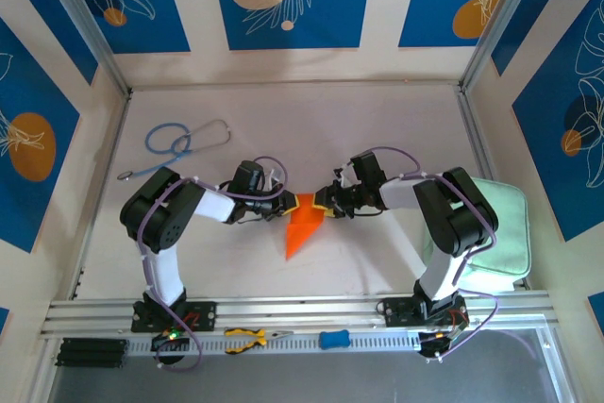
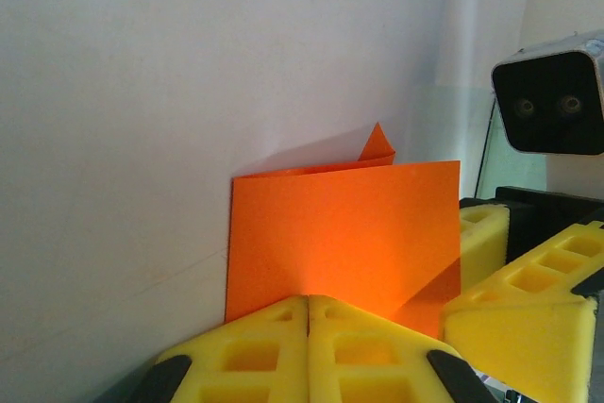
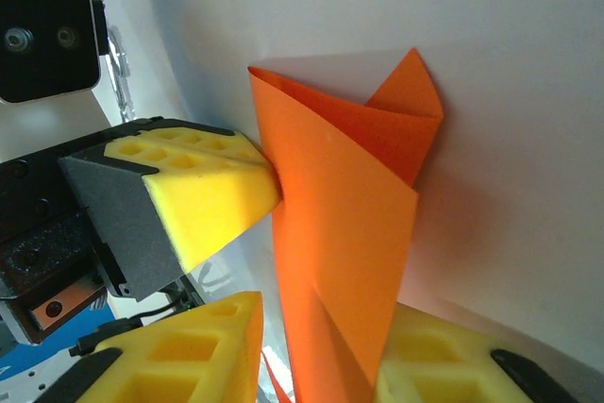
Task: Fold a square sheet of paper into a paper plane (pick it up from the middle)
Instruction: Fold the wing for the fifth time at the center of the table.
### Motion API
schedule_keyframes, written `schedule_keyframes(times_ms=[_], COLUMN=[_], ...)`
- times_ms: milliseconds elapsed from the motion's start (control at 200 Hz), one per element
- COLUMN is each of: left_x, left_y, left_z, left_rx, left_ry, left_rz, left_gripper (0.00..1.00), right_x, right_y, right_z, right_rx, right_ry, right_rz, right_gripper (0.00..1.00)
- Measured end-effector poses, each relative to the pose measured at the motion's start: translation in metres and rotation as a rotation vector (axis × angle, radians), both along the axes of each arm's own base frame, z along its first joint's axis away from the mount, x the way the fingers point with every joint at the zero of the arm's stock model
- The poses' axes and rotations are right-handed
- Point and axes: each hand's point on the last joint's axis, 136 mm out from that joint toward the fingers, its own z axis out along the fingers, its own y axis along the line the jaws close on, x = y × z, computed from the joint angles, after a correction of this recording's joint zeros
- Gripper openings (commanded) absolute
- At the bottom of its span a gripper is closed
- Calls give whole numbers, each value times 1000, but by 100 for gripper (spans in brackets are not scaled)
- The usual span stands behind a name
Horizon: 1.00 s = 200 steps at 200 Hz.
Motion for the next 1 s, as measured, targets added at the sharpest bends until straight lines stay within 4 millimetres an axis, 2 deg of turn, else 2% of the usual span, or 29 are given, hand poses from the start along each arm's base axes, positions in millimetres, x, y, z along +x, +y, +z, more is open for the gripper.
schedule_keyframes(times_ms=[350, 490, 600, 680, 755, 840, 1000], left_x=[0, 0, 0, 0, 1, 2, 3], left_y=[0, 0, 0, -1, -2, 2, 13], left_z=[0, 0, 1, 4, 12, 28, 78], left_rx=[0, 0, -1, -5, -8, 8, 54], left_ry=[0, 0, -1, -7, -29, -66, -239], left_rz=[0, 0, 0, -1, -2, 8, 20], left_gripper=[9, 10, 14, 24, 35, 41, 41], right_x=[-1, -2, -3, -3, -2, -1, 4], right_y=[-1, -3, -3, -4, -4, -4, -9], right_z=[-3, -5, -5, -6, -5, -4, 6], right_rx=[-6, -11, -13, -14, -16, -24, -46], right_ry=[8, 8, 13, 17, 22, 32, 32], right_rz=[3, 6, 7, 5, -4, -25, -108], right_gripper=[25, 19, 12, 10, 9, 8, 7])
